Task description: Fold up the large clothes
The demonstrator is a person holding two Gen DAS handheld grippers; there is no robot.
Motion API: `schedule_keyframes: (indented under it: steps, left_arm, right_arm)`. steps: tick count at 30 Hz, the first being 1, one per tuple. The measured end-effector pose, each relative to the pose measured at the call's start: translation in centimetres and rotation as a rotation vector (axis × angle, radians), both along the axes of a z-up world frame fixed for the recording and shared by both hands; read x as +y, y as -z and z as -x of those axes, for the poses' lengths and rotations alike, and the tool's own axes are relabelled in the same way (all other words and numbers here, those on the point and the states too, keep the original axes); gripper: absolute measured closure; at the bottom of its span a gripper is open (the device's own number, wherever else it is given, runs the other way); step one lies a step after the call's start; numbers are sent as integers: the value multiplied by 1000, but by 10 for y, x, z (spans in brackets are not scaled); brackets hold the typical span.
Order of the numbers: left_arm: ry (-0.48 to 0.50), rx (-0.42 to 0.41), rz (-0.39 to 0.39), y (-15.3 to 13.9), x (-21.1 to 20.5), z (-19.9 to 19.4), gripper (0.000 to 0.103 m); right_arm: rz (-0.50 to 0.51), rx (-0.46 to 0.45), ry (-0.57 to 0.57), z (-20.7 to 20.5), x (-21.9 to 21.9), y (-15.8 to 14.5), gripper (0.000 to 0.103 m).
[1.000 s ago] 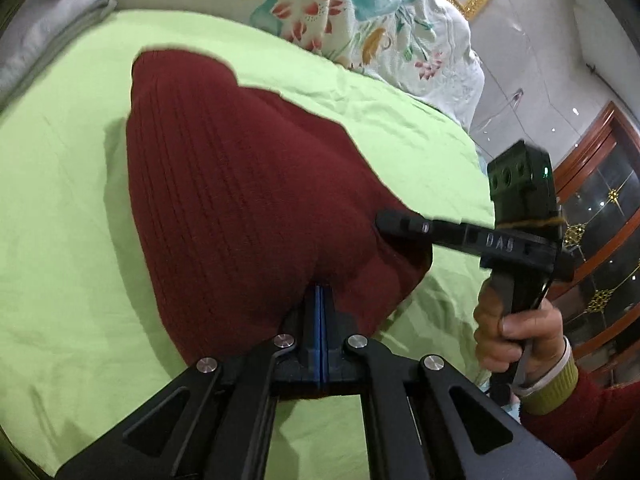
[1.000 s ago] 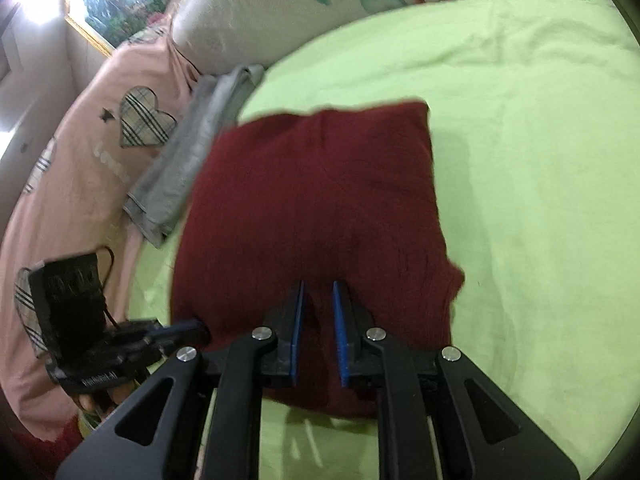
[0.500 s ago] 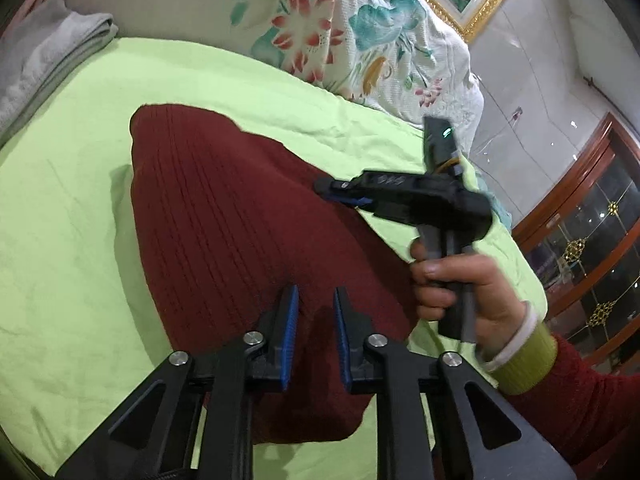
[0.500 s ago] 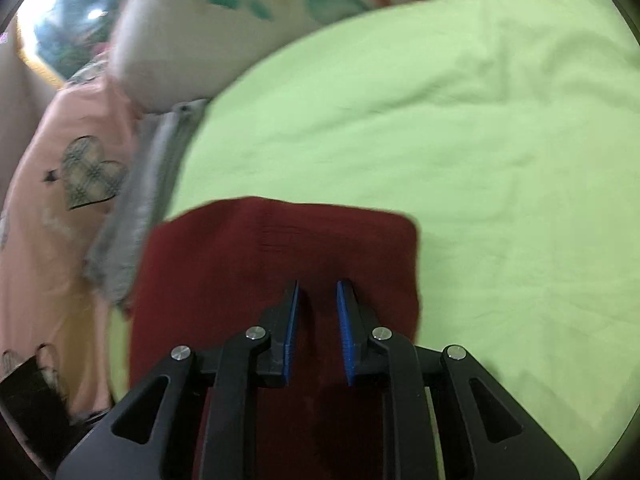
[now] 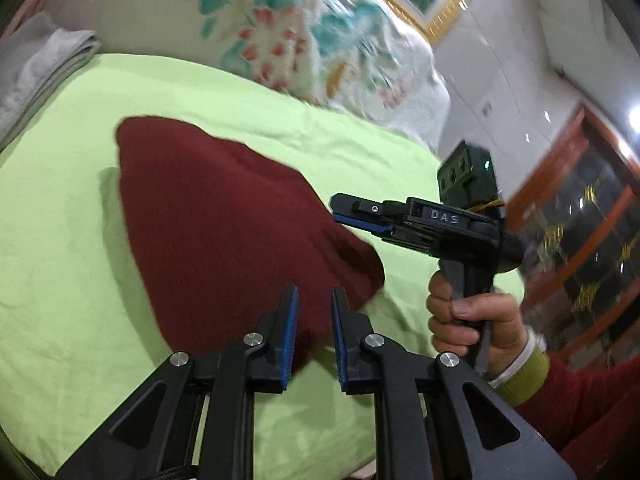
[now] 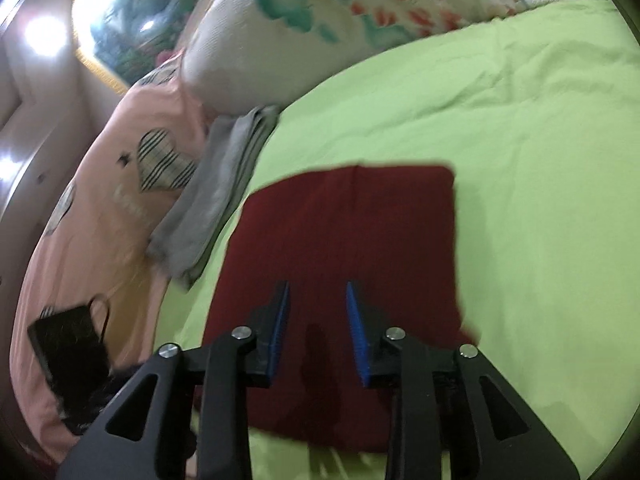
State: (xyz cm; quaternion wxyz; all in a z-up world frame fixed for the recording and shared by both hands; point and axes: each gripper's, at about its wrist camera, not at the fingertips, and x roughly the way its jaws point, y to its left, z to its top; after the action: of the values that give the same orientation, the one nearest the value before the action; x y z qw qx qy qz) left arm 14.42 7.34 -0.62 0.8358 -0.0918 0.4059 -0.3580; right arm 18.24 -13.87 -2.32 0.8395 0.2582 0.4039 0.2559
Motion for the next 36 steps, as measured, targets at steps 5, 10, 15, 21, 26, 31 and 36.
schedule_keyframes:
  steps: [5, 10, 15, 21, 26, 31, 36]
  left_arm:
    - [-24, 105, -70, 42, -7, -18, 102]
    - [-34, 120, -46, 49, -4, -24, 102]
    - [-52, 118, -73, 52, -9, -13, 102]
    - [-72, 128, -60, 53, -9, -15, 102]
    - [-118, 103, -58, 39, -1, -4, 102]
    - [-182, 92, -50, 28, 15, 13, 99]
    - [-219, 62, -112, 19, 16, 30, 91]
  right_arm:
    - [54, 81, 2, 7, 7, 35, 72]
    - [56, 65, 1, 2, 7, 40, 73]
    - [58, 69, 23, 7, 9, 35, 73]
    - [69, 73, 35, 16, 2, 37, 71]
    - [43, 56, 44, 25, -4, 26, 70]
    - [85, 110, 91, 29, -14, 33, 67]
    - [54, 128, 119, 35, -25, 32, 66]
